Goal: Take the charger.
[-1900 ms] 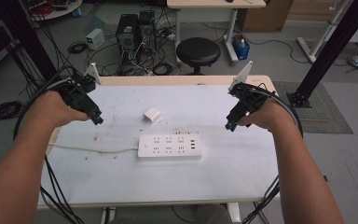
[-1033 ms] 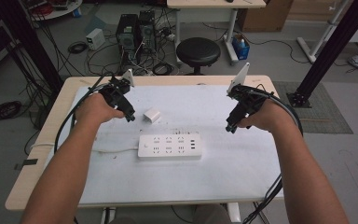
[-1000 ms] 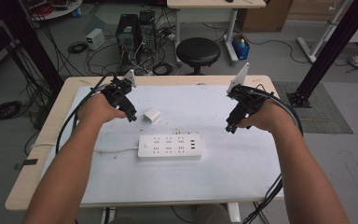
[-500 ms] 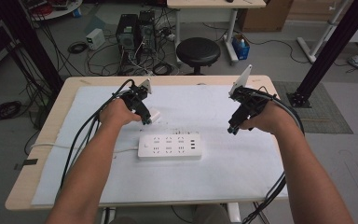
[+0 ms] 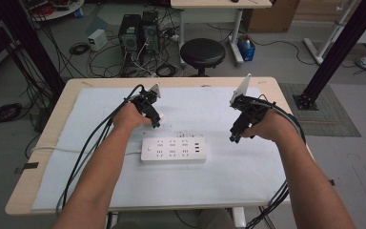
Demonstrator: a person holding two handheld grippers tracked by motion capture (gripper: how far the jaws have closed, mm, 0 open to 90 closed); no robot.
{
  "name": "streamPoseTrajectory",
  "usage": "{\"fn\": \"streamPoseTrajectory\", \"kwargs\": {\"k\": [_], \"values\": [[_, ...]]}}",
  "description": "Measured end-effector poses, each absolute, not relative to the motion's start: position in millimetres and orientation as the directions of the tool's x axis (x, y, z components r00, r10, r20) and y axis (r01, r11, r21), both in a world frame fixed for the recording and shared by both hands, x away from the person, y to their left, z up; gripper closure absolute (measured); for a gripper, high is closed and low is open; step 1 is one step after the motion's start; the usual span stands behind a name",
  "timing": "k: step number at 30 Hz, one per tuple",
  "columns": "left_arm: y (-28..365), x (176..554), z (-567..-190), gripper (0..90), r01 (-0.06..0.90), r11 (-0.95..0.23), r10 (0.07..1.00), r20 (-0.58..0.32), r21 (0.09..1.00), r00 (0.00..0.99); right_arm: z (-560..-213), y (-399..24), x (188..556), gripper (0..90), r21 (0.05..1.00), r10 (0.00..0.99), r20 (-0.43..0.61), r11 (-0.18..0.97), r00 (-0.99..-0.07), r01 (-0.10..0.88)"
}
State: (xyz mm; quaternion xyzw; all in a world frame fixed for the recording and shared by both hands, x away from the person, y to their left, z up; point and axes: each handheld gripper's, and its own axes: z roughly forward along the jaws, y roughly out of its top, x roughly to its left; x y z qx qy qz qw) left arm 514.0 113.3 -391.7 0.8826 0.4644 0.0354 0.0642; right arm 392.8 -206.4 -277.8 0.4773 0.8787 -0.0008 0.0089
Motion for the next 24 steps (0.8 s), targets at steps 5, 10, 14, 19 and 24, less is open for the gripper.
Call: {"fn": "streamPoseTrajectory", "kwargs": {"k": [5,10,14,19,24], "values": [[111.9,519.6,-396.5,18.6,0.821,-0.552,0.830,0.005,0.148,0.557,-277.6,-207.0,394.4,16.0,0.010,0.836,-0.013,0.549,-0.549,0.836],[102.9,523.1,-401.2,18.6,0.810,-0.570,0.818,0.008,0.140,0.575,-278.6,-208.7,395.4,16.0,0.007,0.842,-0.016,0.540,-0.539,0.842],[98.6,526.3,-402.2,18.9,0.803,-0.582,0.811,0.021,0.130,0.585,-278.9,-210.6,395.5,16.0,0.007,0.840,-0.014,0.543,-0.543,0.840],[94.9,530.5,-404.8,20.4,0.803,-0.585,0.810,0.024,0.115,0.586,-279.6,-211.6,394.7,16.0,0.001,0.838,-0.014,0.546,-0.546,0.838],[93.3,531.4,-405.3,32.4,0.793,-0.598,0.801,0.049,0.112,0.597,-280.5,-214.9,395.0,16.0,0.000,0.838,-0.014,0.546,-0.546,0.838]]}}
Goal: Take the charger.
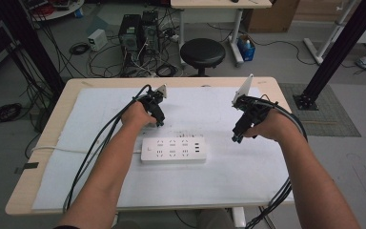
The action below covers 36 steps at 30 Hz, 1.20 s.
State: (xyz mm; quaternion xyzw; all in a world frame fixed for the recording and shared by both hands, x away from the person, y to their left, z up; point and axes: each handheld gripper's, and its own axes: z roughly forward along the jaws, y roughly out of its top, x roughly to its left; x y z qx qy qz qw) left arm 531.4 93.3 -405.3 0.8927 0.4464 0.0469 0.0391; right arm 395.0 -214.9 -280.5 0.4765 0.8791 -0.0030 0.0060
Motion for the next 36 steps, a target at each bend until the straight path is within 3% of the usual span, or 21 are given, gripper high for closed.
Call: {"fn": "streamPoseTrajectory", "kwargs": {"k": [4,16,28,36], "values": [[88.7,530.1,-406.8,40.6,0.785,-0.610,0.792,0.083,0.108,0.605,-279.9,-216.5,395.4,16.0,0.000,0.844,-0.008,0.536,-0.536,0.844],[87.0,525.3,-402.9,42.2,0.779,-0.617,0.787,0.099,0.112,0.609,-281.3,-219.9,395.3,16.0,0.000,0.845,-0.006,0.535,-0.535,0.845],[112.7,485.7,-341.1,42.2,0.774,-0.615,0.786,0.037,0.150,0.617,-284.4,-212.1,399.8,16.0,0.000,0.842,0.003,0.540,-0.540,0.842],[147.8,452.6,-300.1,42.2,0.793,-0.582,0.810,0.044,0.181,0.585,-279.6,-201.6,397.0,16.0,0.017,0.829,0.006,0.559,-0.559,0.829]]}}
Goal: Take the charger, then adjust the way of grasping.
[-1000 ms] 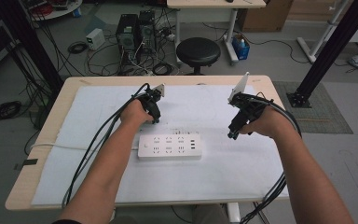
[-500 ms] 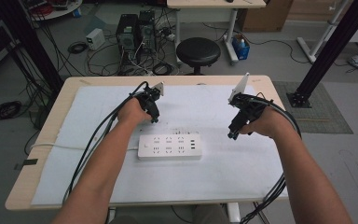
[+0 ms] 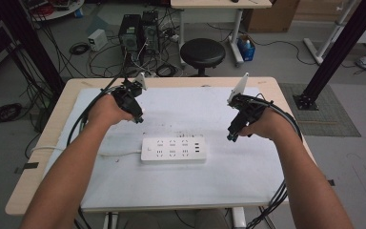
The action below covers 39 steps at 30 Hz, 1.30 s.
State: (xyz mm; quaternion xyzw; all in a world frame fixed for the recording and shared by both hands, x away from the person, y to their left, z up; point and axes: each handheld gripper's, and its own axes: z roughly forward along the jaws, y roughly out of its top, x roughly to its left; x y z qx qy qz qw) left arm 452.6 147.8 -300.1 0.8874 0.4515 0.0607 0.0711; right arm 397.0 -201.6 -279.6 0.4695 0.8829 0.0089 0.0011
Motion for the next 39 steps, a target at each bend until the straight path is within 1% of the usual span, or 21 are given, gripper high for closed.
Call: {"fn": "streamPoseTrajectory", "kwargs": {"k": [2,4,9,13,17,20,24,28,33,34,35,39], "values": [[160.1,439.1,-289.9,42.2,0.799,-0.571,0.817,0.041,0.189,0.575,-279.3,-199.3,395.5,16.0,0.012,0.825,-0.003,0.565,-0.565,0.825],[164.3,435.5,-286.9,42.2,0.795,-0.580,0.812,0.042,0.178,0.583,-279.4,-198.6,395.2,16.0,0.015,0.823,-0.002,0.569,-0.569,0.822],[177.8,418.4,-274.9,42.2,0.790,-0.584,0.807,0.033,0.186,0.589,-278.8,-196.0,393.1,16.0,0.020,0.822,-0.003,0.569,-0.569,0.822],[180.7,411.9,-266.0,42.2,0.780,-0.601,0.797,0.049,0.176,0.602,-277.8,-195.6,392.2,16.0,0.018,0.827,-0.007,0.562,-0.562,0.827],[180.7,408.5,-258.0,42.2,0.770,-0.609,0.789,0.049,0.188,0.612,-278.4,-195.9,391.1,16.0,0.021,0.825,-0.007,0.565,-0.565,0.825],[176.9,403.5,-249.5,42.2,0.745,-0.635,0.767,0.053,0.206,0.639,-278.7,-197.8,388.0,16.0,0.026,0.832,0.000,0.555,-0.555,0.831],[170.6,396.8,-245.0,42.2,0.697,-0.680,0.723,0.049,0.226,0.689,-275.2,-199.0,386.1,16.0,0.045,0.838,0.018,0.544,-0.545,0.838],[160.8,388.0,-242.3,42.2,0.639,-0.722,0.670,0.037,0.265,0.742,-272.8,-196.0,383.1,16.0,0.052,0.835,0.027,0.548,-0.550,0.835],[149.6,375.8,-242.4,42.2,0.533,-0.774,0.575,0.024,0.342,0.818,-267.5,-191.4,379.9,16.0,0.074,0.833,0.064,0.546,-0.550,0.835],[145.9,372.0,-243.0,42.2,0.491,-0.792,0.535,0.026,0.362,0.844,-265.9,-190.6,379.5,16.0,0.080,0.831,0.081,0.545,-0.550,0.835],[143.7,370.0,-243.5,42.1,0.475,-0.797,0.521,0.027,0.374,0.853,-263.3,-189.3,378.6,16.0,0.090,0.835,0.106,0.533,-0.541,0.841],[133.9,362.8,-244.1,42.2,0.399,-0.810,0.454,0.030,0.430,0.890,-258.5,-186.9,378.2,16.0,0.107,0.834,0.141,0.523,-0.534,0.845]]}}
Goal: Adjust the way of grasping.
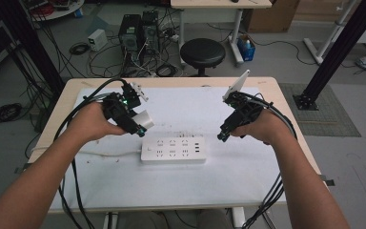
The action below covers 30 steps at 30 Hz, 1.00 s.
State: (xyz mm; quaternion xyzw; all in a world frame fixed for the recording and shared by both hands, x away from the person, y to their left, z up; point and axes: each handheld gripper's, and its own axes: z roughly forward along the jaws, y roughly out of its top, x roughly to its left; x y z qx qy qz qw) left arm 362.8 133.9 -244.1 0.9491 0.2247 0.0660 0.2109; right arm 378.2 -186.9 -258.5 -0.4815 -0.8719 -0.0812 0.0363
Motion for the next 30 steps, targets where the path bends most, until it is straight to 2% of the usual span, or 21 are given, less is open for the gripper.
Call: {"fn": "streamPoseTrajectory", "kwargs": {"k": [5,6,7,8,12,13,18,30], "values": [[127.0,356.0,-246.8,42.2,0.337,-0.795,0.411,0.038,0.505,0.911,-254.0,-184.6,378.3,16.0,0.122,0.837,0.208,0.491,-0.506,0.863],[127.0,356.0,-246.8,42.2,0.337,-0.795,0.411,0.038,0.505,0.911,-252.7,-184.6,378.3,16.1,0.135,0.831,0.238,0.485,-0.503,0.864],[120.8,351.5,-254.0,42.1,0.312,-0.785,0.398,0.049,0.535,0.916,-250.2,-185.4,378.9,16.1,0.169,0.813,0.314,0.460,-0.490,0.871],[120.8,351.5,-254.0,42.2,0.312,-0.785,0.398,0.049,0.535,0.916,-250.2,-185.4,378.9,16.1,0.169,0.813,0.314,0.460,-0.490,0.871],[111.3,348.6,-261.8,42.1,0.289,-0.779,0.379,0.051,0.556,0.924,-249.5,-186.3,379.6,16.1,0.195,0.784,0.429,0.404,-0.449,0.894],[109.0,348.4,-262.6,42.2,0.279,-0.781,0.368,0.050,0.558,0.928,-250.6,-184.6,378.8,16.1,0.200,0.760,0.481,0.391,-0.438,0.898],[95.2,345.4,-266.3,42.2,0.233,-0.793,0.319,0.058,0.562,0.946,-254.4,-179.0,378.5,16.2,0.212,0.723,0.545,0.371,-0.425,0.904],[67.4,343.6,-267.9,42.1,0.193,-0.807,0.276,0.068,0.558,0.959,-274.9,-154.7,381.7,16.2,0.204,0.583,0.728,0.318,-0.361,0.926]]}}
